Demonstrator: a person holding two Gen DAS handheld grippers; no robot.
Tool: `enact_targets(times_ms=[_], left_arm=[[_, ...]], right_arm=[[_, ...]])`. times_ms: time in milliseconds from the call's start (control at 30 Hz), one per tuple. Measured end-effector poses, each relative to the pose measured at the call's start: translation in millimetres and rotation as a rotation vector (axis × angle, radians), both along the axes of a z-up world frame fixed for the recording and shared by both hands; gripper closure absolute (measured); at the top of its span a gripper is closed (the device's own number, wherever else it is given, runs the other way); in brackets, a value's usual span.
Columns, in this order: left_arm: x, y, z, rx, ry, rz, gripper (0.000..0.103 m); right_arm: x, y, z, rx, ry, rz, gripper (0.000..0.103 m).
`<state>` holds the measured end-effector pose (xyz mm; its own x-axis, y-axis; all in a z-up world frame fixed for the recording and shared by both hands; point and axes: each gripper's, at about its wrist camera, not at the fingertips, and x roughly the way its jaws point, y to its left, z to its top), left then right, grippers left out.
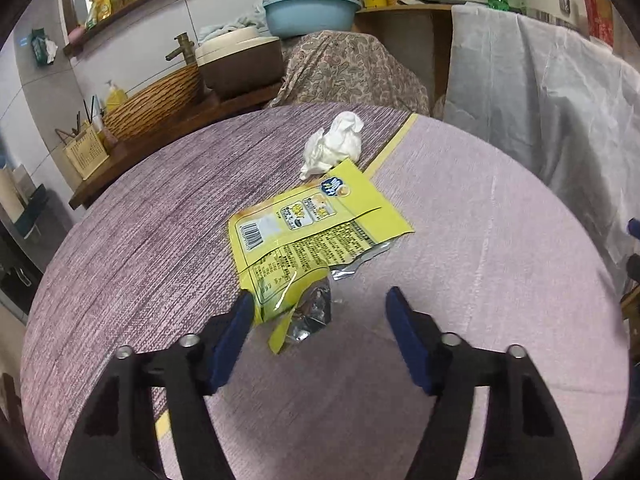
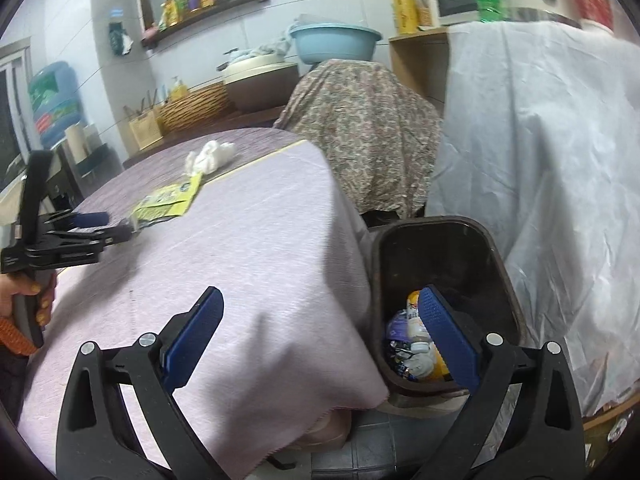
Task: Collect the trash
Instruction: 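Move both open tools back over the yellow packet and small tissue, then grasp the yellow snack packet with the left tool while the right tool grasps the small tissue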
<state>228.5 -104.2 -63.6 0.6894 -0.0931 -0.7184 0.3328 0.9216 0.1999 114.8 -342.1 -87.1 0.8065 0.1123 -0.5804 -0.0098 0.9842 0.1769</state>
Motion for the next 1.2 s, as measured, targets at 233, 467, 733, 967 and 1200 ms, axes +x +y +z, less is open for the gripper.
enact_targets(times_ms=[233, 467, 733, 967, 1200], left_arm=[[1.9, 14.4, -4.8, -0.054, 0.039, 0.005, 0.094], [-5.3, 36.3, 8.2, -0.165, 0.045, 0.004, 0.098], [-12.7, 63.7, 37.2, -0.285, -0.013, 0.032, 0.098], [-14.9, 66.9, 43.6, -0.314, -0.037, 0.038, 0.098], [-13.4, 67.5, 42.2, -0.323, -0.031, 0.04, 0.098]], right_arm=[[15.5, 26.3, 15.7, -0.034, -0.005, 0.074, 0.007], [45.4, 67.1, 39.4, -0.073, -0.017, 0.209, 0.007], [117.3, 99.1, 47.5, -0.014, 0.056, 0.271, 0.01], [221.6, 129.2, 33.9, -0.014, 0.188, 0.234, 0.025], [280.8, 133.7, 18.9, 0.055, 0.271, 0.144, 0.031]])
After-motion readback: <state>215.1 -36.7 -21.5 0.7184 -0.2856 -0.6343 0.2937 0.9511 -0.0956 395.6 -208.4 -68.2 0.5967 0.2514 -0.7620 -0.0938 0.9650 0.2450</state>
